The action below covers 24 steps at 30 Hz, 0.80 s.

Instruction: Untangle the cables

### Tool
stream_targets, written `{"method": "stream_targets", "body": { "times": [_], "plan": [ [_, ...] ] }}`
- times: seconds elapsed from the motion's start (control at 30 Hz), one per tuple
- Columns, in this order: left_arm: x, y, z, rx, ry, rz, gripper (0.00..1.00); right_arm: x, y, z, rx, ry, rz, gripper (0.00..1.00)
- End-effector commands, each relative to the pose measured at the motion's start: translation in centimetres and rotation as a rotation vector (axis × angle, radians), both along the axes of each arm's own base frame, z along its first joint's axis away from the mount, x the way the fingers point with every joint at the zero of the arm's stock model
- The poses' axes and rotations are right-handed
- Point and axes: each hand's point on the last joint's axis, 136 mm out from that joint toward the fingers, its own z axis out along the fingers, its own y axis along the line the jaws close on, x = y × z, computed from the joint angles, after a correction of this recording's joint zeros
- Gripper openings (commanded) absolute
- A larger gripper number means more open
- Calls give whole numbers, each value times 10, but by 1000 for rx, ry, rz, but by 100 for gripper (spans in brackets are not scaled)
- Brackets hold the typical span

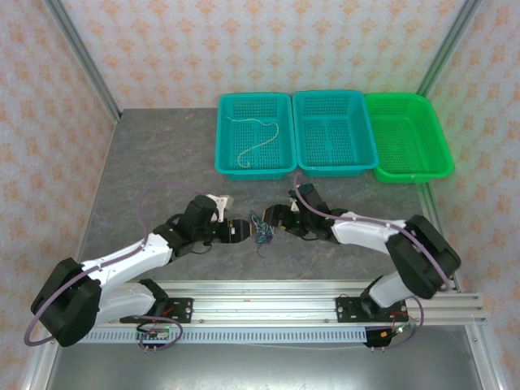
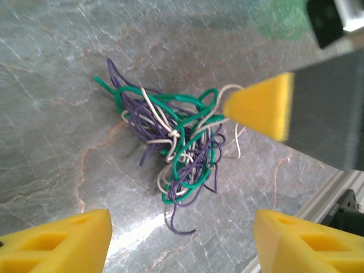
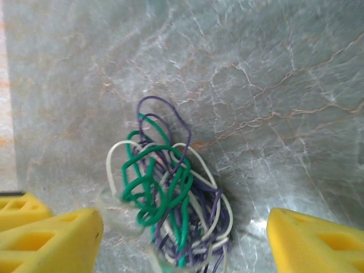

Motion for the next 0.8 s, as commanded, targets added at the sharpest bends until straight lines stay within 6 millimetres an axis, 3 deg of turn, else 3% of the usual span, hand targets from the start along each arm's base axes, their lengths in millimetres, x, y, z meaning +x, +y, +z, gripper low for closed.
{"method": "stream_targets", "body": {
  "times": [0.0, 0.07, 0.17, 0.37, 0.53, 0.63, 0.77],
  "plan": [
    [20, 10, 6, 71, -25, 96, 63, 8, -21, 15, -36, -103, -84, 71],
    [30, 13, 3, 94, 3, 161, 49, 10, -25, 20, -25, -129, -113, 64],
    [46, 5, 1, 80, 50, 215, 40, 11, -27, 19, -14, -129, -136, 61],
    [68, -9, -21, 79, 139, 278, 41, 9, -21, 12, -9, -83, -123, 61],
    [73, -27, -37, 40, 188, 248, 42, 7, -22, 8, -8, -72, -128, 61],
    [72, -31, -44, 30, 209, 239, 32, 7, -23, 6, -13, -67, -131, 61],
    [68, -29, -49, 36, 220, 239, 13, 6, -23, 5, -14, -61, -132, 60]
  ]
}}
